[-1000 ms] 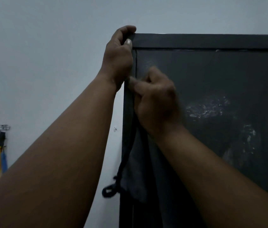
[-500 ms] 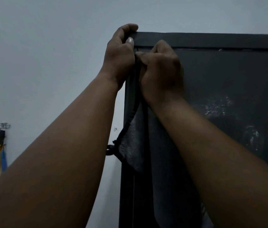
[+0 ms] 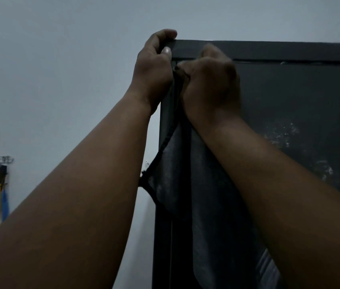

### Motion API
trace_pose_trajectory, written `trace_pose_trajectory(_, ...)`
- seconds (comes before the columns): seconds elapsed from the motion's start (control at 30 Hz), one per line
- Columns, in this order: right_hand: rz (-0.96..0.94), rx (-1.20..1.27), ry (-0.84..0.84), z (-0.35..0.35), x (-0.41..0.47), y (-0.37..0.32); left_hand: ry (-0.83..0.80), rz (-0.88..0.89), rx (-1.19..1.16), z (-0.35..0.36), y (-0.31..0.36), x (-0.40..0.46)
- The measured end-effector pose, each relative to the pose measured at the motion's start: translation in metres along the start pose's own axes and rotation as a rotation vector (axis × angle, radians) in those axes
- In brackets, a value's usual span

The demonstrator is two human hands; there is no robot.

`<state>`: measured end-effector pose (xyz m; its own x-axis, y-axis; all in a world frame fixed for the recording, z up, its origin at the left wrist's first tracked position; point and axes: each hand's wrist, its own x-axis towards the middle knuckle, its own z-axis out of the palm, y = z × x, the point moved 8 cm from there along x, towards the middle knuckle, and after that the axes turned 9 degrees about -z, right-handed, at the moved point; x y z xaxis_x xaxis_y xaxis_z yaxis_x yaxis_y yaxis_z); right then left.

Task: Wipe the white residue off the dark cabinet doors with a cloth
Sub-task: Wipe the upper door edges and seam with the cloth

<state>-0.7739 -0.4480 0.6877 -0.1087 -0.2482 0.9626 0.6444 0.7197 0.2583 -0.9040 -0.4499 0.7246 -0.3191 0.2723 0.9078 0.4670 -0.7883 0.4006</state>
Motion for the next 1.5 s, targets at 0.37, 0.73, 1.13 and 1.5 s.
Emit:
trace_pose_trajectory(0.37,0.02,0.016,0.014,0.002,0.017,0.008,0.001,-0.015,0.042,0.0,0.002,-0.002)
trace_pose_trajectory(0.73,-0.056,0.101,0.06,-0.004,-0.028,-0.006,-0.017,-0.021,0.043,0.001,0.006,-0.007)
trace_pose_trajectory(1.13,-0.041,0.182,0.132,-0.006,-0.048,-0.009,-0.01,0.012,0.085,0.003,0.001,-0.002)
trace_pose_trajectory(1.5,-0.049,0.169,0.093,-0.001,-0.048,-0.015,-0.053,0.033,0.122,-0.001,-0.019,-0.016)
